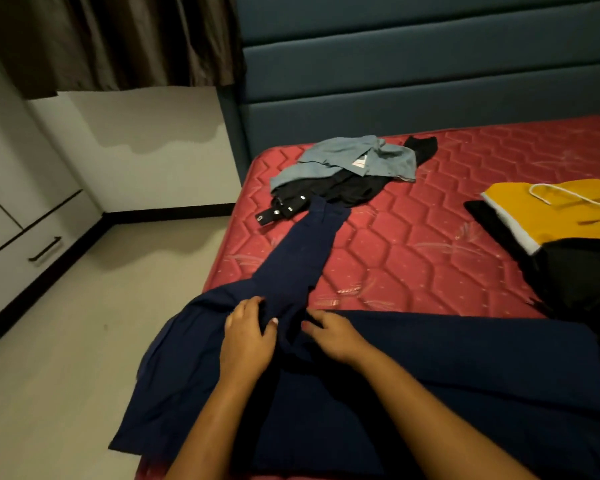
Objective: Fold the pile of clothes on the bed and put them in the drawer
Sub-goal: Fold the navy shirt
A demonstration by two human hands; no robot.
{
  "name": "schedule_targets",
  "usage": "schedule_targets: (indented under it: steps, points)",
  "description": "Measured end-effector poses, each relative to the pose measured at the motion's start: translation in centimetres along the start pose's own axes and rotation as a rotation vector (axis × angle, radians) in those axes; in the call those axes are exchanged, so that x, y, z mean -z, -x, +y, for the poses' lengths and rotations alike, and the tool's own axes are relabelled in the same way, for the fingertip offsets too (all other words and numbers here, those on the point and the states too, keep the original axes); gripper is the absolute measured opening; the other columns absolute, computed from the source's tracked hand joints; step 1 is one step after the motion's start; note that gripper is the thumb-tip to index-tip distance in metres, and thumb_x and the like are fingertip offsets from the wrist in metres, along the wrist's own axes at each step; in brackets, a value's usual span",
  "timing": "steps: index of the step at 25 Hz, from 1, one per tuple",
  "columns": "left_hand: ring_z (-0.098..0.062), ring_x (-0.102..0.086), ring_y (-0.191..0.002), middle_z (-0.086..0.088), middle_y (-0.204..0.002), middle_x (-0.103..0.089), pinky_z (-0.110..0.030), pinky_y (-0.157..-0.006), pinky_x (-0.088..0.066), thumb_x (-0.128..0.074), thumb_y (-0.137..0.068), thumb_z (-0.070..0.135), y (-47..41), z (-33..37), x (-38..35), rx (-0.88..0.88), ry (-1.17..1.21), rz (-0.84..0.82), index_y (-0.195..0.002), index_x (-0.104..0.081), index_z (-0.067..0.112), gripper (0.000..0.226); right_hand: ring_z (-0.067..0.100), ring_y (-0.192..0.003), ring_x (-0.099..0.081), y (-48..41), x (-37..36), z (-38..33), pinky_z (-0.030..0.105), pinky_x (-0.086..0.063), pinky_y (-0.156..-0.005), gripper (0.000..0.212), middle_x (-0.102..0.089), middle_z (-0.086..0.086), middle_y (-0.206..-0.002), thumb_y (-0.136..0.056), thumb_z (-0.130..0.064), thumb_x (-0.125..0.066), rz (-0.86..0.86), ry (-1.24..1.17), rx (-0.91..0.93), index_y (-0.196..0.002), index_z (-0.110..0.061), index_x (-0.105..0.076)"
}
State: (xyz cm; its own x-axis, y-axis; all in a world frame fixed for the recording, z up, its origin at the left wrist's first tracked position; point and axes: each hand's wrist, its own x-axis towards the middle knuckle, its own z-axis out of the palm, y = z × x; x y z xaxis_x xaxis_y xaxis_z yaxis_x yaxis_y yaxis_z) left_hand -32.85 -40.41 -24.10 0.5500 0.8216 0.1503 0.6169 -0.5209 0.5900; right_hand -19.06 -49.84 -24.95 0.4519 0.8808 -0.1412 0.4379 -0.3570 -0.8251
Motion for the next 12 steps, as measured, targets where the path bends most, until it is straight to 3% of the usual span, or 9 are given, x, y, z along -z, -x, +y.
schedule_targets:
  steps: [2, 4, 7, 9, 11, 12]
  points:
    - [-0.025, -0.039, -0.131, -0.002, -0.143, -0.044, -0.037, -0.104, -0.036, -0.064, -0.089, 0.030, 0.0, -2.7, -0.9, 0.040, 0.070, -0.058, -0.141, -0.042, 0.016, 0.058, 0.018, -0.127, -0.049, -2.5, -1.0, -0.2, 0.023, -0.036, -0.104, 0.047, -0.050, 0.003, -0.140, -0.098, -0.023, -0.052, 0.062, -0.357, -0.129, -0.142, -0.012, -0.043]
    - [-0.022, -0.042, -0.130, 0.001, -0.143, -0.044, -0.038, -0.102, -0.038, -0.067, -0.086, 0.036, 0.3, -3.9, -1.8, 0.059, 0.076, -0.068, -0.142, -0.041, 0.021, 0.063, 0.018, -0.123, -0.053, -5.4, -2.2, -0.4, 0.031, -0.043, -0.103, 0.059, -0.049, 0.003, -0.143, -0.093, -0.026, -0.061, 0.078, -0.691, -0.226, -0.146, -0.017, -0.035]
    - [-0.019, -0.034, -0.135, 0.006, -0.150, -0.033, -0.037, -0.104, -0.034, -0.070, -0.082, 0.041, 0.1, -4.2, -2.2, 0.060, 0.053, -0.090, -0.150, -0.023, 0.029, 0.084, 0.021, -0.117, -0.057, -9.1, -4.0, -0.9, 0.036, -0.048, -0.098, 0.085, -0.050, 0.000, -0.138, -0.084, -0.022, -0.073, 0.217, -0.855, -0.296, -0.151, -0.024, -0.020]
    - [-0.020, -0.029, -0.138, 0.006, -0.153, -0.025, -0.039, -0.106, -0.033, -0.074, -0.078, 0.040, -0.4, -4.1, -2.0, 0.080, 0.014, -0.151, -0.152, -0.007, 0.034, 0.100, 0.023, -0.113, -0.057, -10.0, -4.1, -1.8, 0.033, -0.050, -0.090, 0.082, -0.052, 0.001, -0.132, -0.085, -0.003, -0.065, 0.322, -0.840, -0.306, -0.151, -0.029, -0.023]
    - [-0.020, -0.031, -0.137, 0.006, -0.151, -0.027, -0.040, -0.108, -0.034, -0.079, -0.072, 0.034, -0.8, -4.7, -1.6, 0.107, 0.079, -0.238, -0.151, -0.001, 0.037, 0.111, 0.023, -0.114, -0.058, -10.0, -4.5, -2.9, 0.033, -0.049, -0.095, 0.076, -0.056, 0.002, -0.132, -0.082, 0.008, -0.047, 0.388, -0.566, -0.167, -0.143, -0.037, -0.040]
    - [-0.018, -0.035, -0.135, 0.005, -0.148, -0.032, -0.039, -0.108, -0.036, -0.081, -0.071, 0.026, -1.0, -5.0, -1.1, 0.121, 0.221, -0.271, -0.149, -0.002, 0.039, 0.112, 0.024, -0.114, -0.058, -9.6, -5.0, -3.5, 0.033, -0.046, -0.099, 0.076, -0.058, 0.005, -0.130, -0.079, 0.005, -0.040, 0.406, -0.358, -0.052, -0.138, -0.043, -0.045]
